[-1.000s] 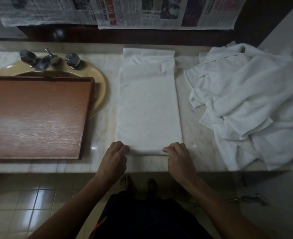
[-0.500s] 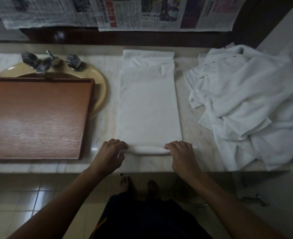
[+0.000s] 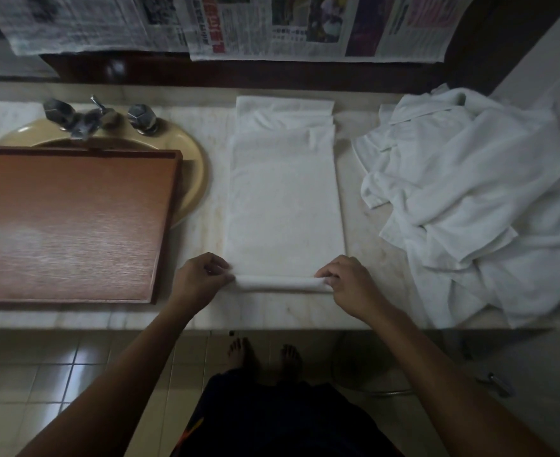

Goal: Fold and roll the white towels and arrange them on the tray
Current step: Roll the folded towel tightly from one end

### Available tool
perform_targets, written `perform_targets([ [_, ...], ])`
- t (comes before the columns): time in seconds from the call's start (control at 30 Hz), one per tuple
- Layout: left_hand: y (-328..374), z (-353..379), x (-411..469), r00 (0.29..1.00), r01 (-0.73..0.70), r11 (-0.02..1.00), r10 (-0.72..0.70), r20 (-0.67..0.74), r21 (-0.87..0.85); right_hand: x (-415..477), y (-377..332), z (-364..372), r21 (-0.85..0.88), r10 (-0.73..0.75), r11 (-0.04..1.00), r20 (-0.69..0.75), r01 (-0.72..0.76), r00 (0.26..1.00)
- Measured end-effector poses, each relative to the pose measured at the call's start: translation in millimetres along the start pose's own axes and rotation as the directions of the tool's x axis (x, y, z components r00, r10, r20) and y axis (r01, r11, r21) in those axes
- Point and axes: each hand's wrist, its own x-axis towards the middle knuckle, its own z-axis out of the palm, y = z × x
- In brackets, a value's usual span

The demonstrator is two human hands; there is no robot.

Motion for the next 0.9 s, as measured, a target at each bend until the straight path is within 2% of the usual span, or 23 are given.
perform_targets([
  [0.07,5,6,-6,0.994,-0.073,0.992,0.081,-0.078,0.099,-1,-6,4,-0.047,0.002,0.999,-0.095,-0.006,0.995],
  [0.13,10,14,-14,0.962,-0.204,0.956,0.235,-0.135,0.209,-6,-13,13,-0.1,-0.043,0.995,-0.184,0.025,0.982],
  [0.23,7,30,-27,0.86,-0.456,0.823,0.505,-0.069,0.338,-15,-19,32,-0.09,-0.122,0.991,-0.237,0.104,0.964],
  [0.3,3,41,-34,0.803,-0.54,0.74,0.596,-0.019,0.4,-21,-18,41,-0.101,-0.138,0.988,-0.279,0.114,0.95],
  [0.37,0,46,-40,0.798,-0.544,0.724,0.603,-0.007,0.425,-25,-16,46,-0.118,-0.163,0.984,-0.311,0.132,0.936],
  [0.47,-3,50,-43,0.825,-0.508,0.716,0.565,0.03,0.48,-27,-13,48,-0.17,-0.208,0.972,-0.316,0.161,0.925],
  [0.57,-5,50,-39,0.824,-0.504,0.661,0.56,0.082,0.556,-26,-12,48,-0.229,-0.274,0.951,-0.321,0.206,0.906],
  [0.67,-3,49,-33,0.794,-0.537,0.592,0.596,0.122,0.601,-23,-9,48,-0.309,-0.337,0.92,-0.317,0.24,0.887],
  [0.9,-6,37,-19,0.706,-0.632,0.424,0.66,0.257,0.648,-14,-8,45,-0.386,-0.385,0.886,-0.298,0.259,0.873],
])
